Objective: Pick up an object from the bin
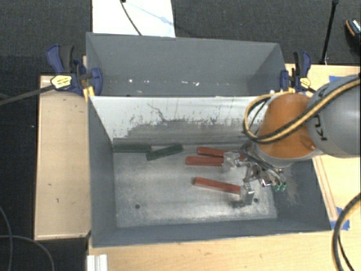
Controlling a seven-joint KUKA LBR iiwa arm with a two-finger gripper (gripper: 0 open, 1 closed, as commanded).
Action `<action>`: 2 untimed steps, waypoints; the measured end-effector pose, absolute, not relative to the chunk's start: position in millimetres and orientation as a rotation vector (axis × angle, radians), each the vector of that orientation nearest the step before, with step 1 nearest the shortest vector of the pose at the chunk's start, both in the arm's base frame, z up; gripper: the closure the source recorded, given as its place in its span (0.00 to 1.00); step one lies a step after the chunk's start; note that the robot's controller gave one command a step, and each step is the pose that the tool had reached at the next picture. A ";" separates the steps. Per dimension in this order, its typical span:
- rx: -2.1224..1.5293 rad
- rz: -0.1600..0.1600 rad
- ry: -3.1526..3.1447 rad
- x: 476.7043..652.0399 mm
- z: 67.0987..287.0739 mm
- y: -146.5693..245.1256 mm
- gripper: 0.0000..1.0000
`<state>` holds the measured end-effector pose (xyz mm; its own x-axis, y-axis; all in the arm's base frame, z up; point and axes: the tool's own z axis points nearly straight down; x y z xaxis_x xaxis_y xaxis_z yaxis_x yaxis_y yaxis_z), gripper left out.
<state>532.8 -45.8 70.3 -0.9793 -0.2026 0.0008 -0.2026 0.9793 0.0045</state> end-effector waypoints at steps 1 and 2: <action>0.322 -0.001 -3.124 532.5 70.4 -49.9 1.00; 0.365 0.004 -3.132 544.8 204.0 -51.1 1.00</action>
Offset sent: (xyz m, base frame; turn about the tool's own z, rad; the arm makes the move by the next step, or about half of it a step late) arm 0.0000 0.0000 0.0000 0.0000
